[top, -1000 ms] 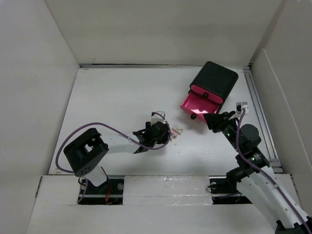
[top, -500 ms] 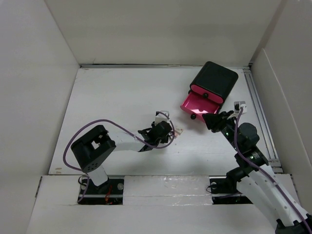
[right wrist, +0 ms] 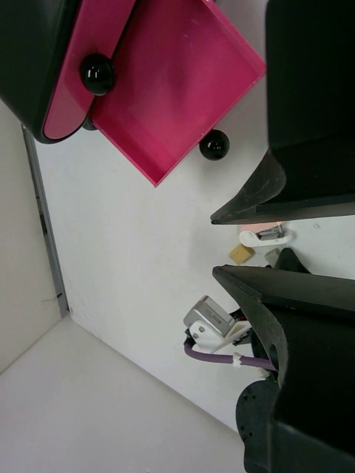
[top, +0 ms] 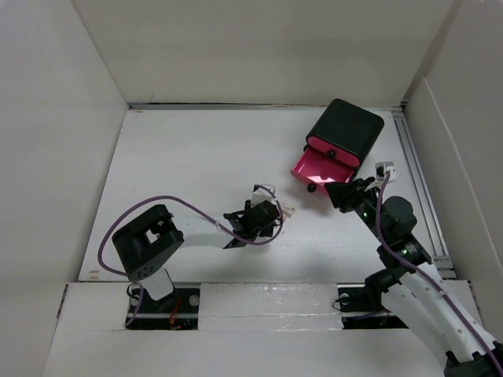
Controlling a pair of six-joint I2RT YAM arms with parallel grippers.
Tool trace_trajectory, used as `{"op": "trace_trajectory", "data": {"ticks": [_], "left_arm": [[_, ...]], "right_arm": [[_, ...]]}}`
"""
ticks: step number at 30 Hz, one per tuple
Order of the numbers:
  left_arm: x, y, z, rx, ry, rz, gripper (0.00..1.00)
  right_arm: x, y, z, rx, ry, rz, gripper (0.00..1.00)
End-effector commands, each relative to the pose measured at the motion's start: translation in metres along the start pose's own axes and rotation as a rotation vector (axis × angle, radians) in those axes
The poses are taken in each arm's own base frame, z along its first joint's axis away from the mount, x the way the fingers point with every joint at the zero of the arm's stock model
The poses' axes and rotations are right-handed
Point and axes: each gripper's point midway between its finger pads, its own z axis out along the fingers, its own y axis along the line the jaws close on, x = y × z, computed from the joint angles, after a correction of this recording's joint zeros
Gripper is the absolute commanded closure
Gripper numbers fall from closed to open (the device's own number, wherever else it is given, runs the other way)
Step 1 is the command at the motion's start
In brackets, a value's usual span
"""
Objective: Organize the desk
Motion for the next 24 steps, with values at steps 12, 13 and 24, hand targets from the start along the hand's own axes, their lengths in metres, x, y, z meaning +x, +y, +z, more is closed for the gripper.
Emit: {"op": "trace_trajectory", "data": {"ticks": [12, 13, 24], "left_arm": [[0.027, 0.028, -0.015, -0.108, 0.067, 0.045, 1.0], [0.022, 0.023, -0.018, -0.1, 0.047, 0.046, 1.0], [-0.088, -0.022, -0.064, 0.032, -0.191, -0.004, 1.0]], "right_arm": [[-0.021, 0.014, -0.008, -0.047, -0.076, -0.005, 0.8], [-0.023, 0.015, -0.009, -0.049, -0.08, -0.009, 0.86], [-0.088, 0.052, -0.05, -0.113, -0.22, -0.039, 1.0]]}}
